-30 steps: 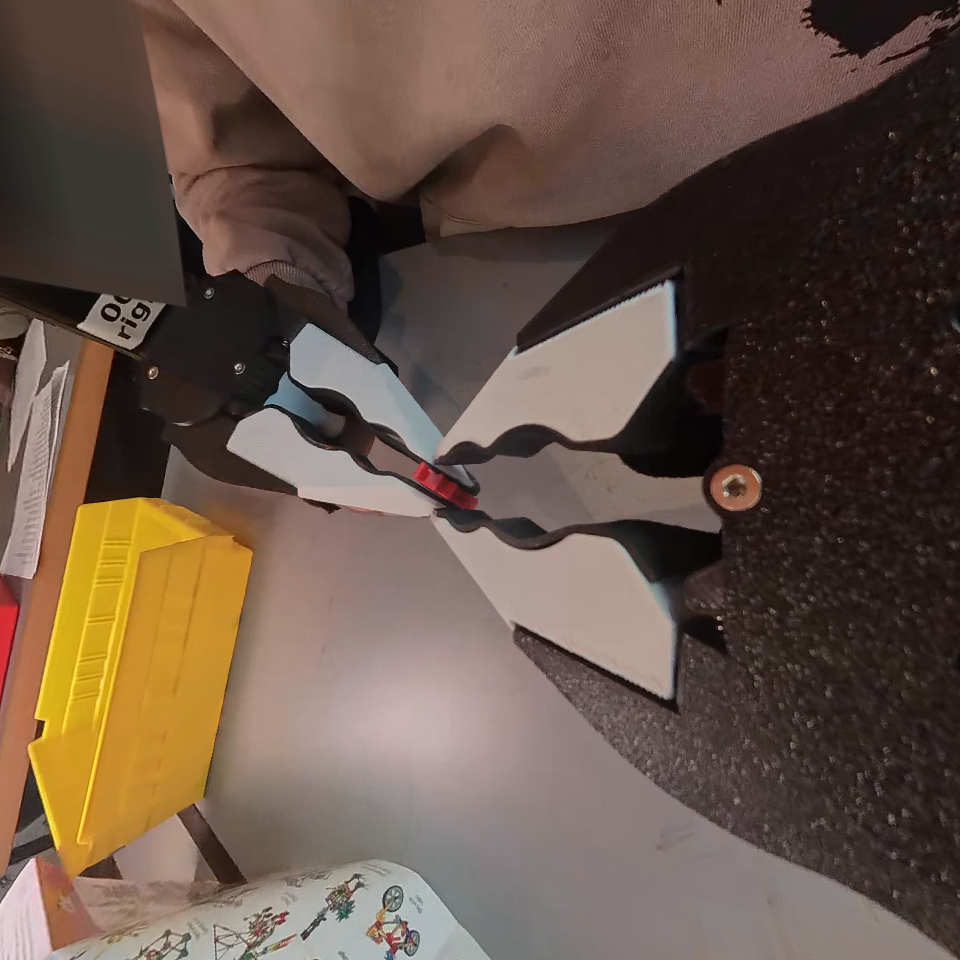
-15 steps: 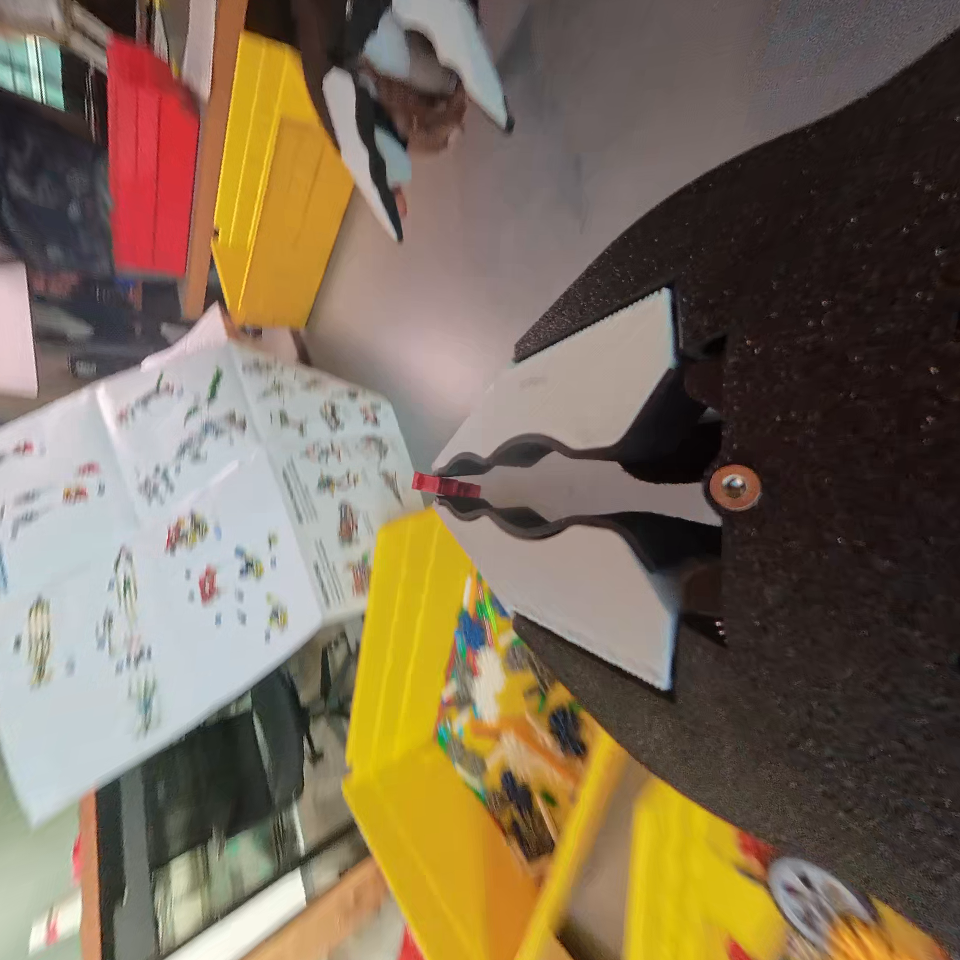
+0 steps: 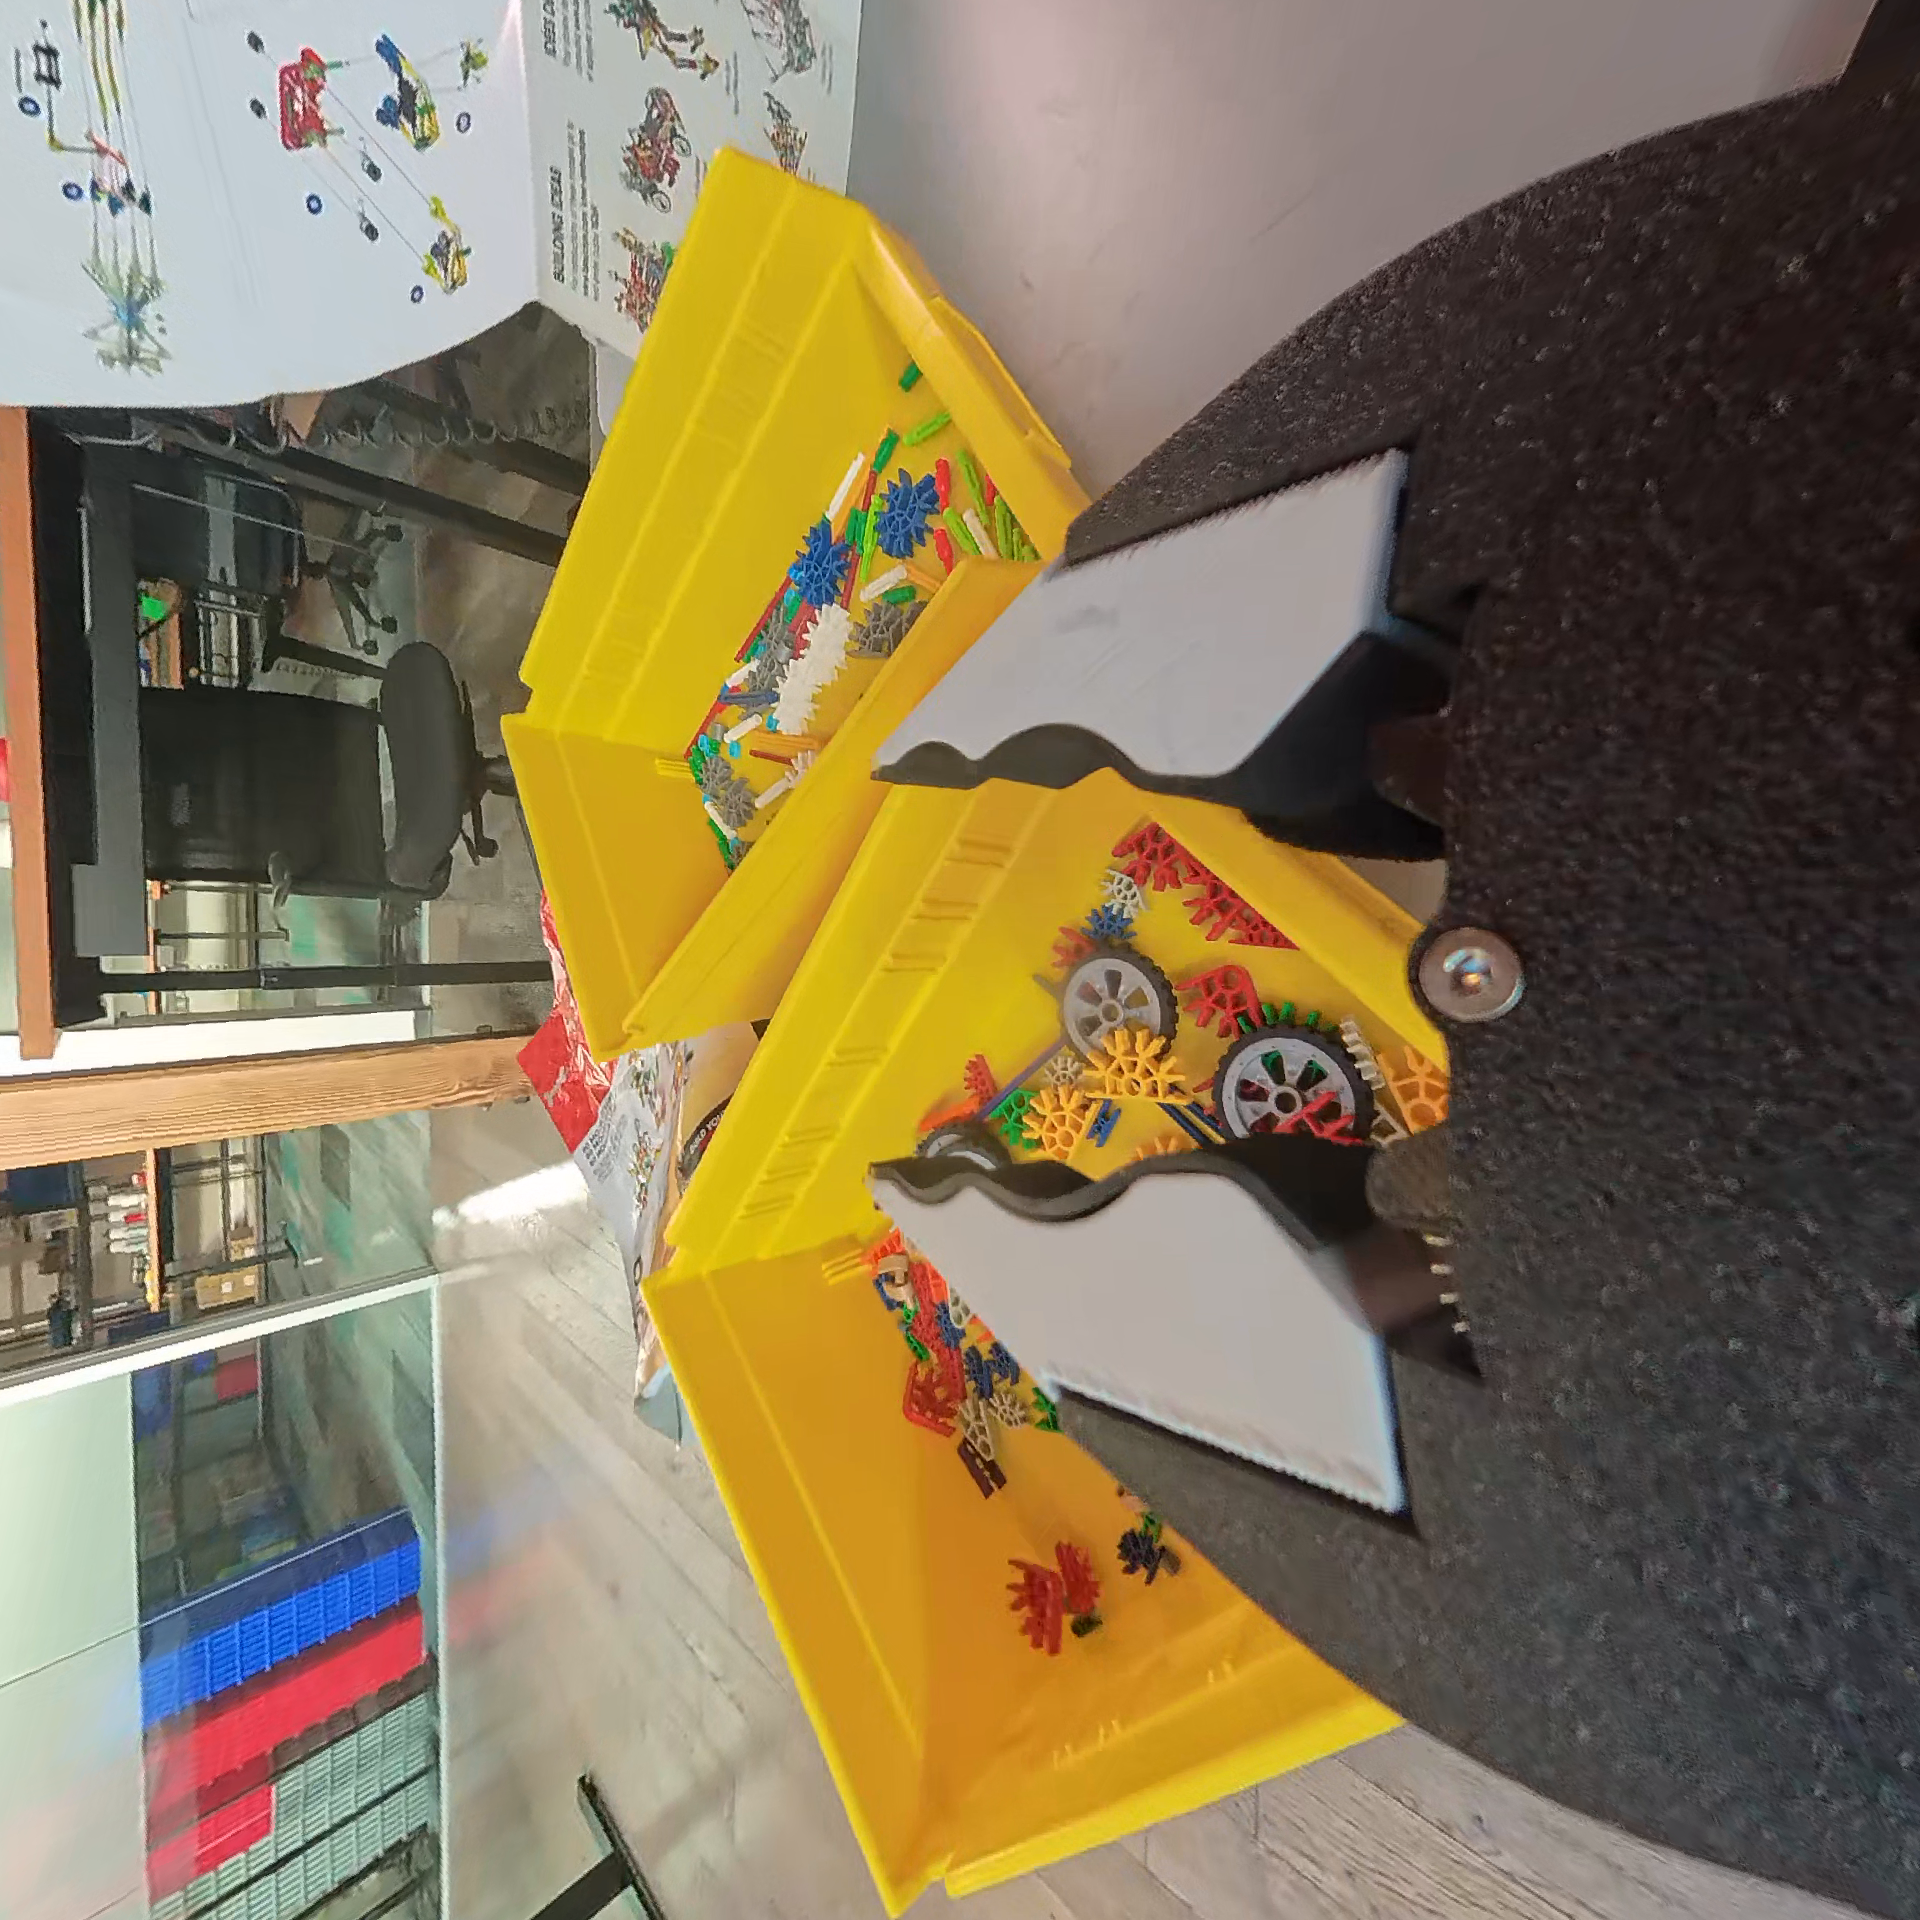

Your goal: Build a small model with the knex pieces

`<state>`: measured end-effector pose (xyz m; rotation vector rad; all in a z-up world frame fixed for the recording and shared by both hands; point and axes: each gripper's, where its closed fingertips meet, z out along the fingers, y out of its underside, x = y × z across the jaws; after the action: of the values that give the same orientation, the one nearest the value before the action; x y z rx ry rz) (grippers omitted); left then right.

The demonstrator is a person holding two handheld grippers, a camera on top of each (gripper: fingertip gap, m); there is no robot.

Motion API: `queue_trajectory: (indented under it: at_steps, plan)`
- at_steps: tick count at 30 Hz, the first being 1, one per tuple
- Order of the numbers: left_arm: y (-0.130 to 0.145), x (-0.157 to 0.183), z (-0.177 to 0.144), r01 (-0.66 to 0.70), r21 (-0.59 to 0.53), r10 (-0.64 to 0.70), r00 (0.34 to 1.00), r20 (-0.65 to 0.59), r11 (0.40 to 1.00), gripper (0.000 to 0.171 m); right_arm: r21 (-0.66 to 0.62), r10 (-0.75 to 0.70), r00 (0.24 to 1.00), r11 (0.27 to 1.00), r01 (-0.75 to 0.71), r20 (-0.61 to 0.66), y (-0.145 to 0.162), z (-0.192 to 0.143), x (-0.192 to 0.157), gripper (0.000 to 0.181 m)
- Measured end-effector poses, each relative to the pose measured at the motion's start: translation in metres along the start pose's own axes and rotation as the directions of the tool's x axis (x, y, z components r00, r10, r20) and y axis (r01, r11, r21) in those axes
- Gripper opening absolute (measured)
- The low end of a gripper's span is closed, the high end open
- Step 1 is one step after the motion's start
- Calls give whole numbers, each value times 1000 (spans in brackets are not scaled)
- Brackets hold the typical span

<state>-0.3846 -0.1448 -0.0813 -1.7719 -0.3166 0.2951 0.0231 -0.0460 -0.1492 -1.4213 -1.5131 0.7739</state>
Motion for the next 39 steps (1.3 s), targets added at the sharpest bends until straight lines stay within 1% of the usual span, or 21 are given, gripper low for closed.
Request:
queue_trajectory:
  at_steps: [4, 8, 12, 17, 22, 26, 30, 33, 36, 39]
  plan:
    - [-1, 25, -10, -25, 41, 27, 998, -61, 999, 74, -3, 11, 999, 1000, -11, -39, 4, -13, 5, 100]
    - [0, 66, -23, -36, 73, 47, 987, -156, 997, 71, 8, 77, 993, 997, -76, -85, 9, -30, 12, 100]
    - [9, 114, -31, -80, 60, 91, 970, -225, 995, 64, 58, 137, 972, 990, -128, -192, 9, -51, 26, 100]
    - [22, 172, -37, -116, 45, 124, 952, -279, 992, 66, 127, 235, 917, 971, -204, -322, 10, -85, 39, 102]
    - [33, 222, -44, -87, 24, 90, 934, -345, 996, 80, 175, 301, 844, 953, -248, -443, 24, -126, 43, 104]
    - [39, 256, -60, -30, 14, 33, 914, -405, 999, 99, 231, 361, 767, 932, -278, -531, 36, -168, 40, 105]
    - [47, 279, -81, -22, 36, 35, 901, -433, 999, 111, 254, 378, 690, 926, -280, -617, 54, -209, 26, 106]
    - [53, 288, -92, -21, 49, 41, 893, -448, 999, 114, 275, 398, 662, 917, -288, -635, 59, -230, 20, 106]
    - [53, 294, -91, -54, 49, 71, 887, -455, 997, 114, 297, 396, 641, 918, -263, -658, 53, -242, 17, 105]
    - [51, 298, -84, -60, 52, 78, 886, -458, 997, 114, 286, 385, 634, 923, -259, -671, 54, -237, 19, 105]
